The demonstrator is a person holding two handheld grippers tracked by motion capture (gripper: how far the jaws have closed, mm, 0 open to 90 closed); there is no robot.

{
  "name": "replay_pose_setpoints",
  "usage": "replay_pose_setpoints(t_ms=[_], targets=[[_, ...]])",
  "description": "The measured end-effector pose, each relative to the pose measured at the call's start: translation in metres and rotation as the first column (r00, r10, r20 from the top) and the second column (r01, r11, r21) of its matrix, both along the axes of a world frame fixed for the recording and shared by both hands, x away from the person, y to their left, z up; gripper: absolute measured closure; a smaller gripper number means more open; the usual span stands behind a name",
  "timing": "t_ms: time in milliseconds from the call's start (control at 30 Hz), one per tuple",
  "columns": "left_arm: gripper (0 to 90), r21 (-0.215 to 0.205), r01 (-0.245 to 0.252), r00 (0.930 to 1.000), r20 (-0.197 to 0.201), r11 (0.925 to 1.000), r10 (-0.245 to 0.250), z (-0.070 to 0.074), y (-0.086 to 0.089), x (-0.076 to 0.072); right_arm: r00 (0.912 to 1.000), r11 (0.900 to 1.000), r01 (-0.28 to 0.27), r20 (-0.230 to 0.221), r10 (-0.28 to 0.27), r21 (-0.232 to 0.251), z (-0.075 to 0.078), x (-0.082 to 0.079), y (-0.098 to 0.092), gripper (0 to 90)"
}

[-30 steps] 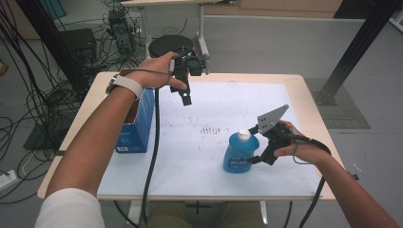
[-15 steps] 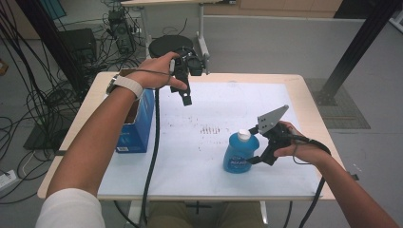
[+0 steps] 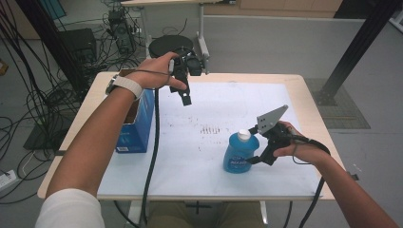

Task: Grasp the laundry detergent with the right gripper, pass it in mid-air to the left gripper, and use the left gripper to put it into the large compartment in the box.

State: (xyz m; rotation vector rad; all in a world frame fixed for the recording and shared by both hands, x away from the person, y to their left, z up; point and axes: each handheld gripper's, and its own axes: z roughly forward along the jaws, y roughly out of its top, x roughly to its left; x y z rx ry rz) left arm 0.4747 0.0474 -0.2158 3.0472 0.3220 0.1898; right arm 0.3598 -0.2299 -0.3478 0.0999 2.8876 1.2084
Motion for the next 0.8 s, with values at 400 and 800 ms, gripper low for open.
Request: replay_pose_setpoints(t_ms=[400, 800], targets=[[12.9, 0.000, -0.004, 1.0000, -0.003, 1.0000, 0.004, -0.0019, 0.0012, 0.0000, 1.0000, 1.000, 0.001, 0.000, -0.001, 0.000, -0.0004, 0.0001, -0.0002, 5.3], [13.0, -0.001, -0.002, 1.0000, -0.004, 1.0000, 0.002, -0.0023, 0.0009, 0.0000, 1.0000, 1.000, 0.005, 0.003, -0.005, 0.012, -0.0025, 0.0001, 0.0007, 5.2]])
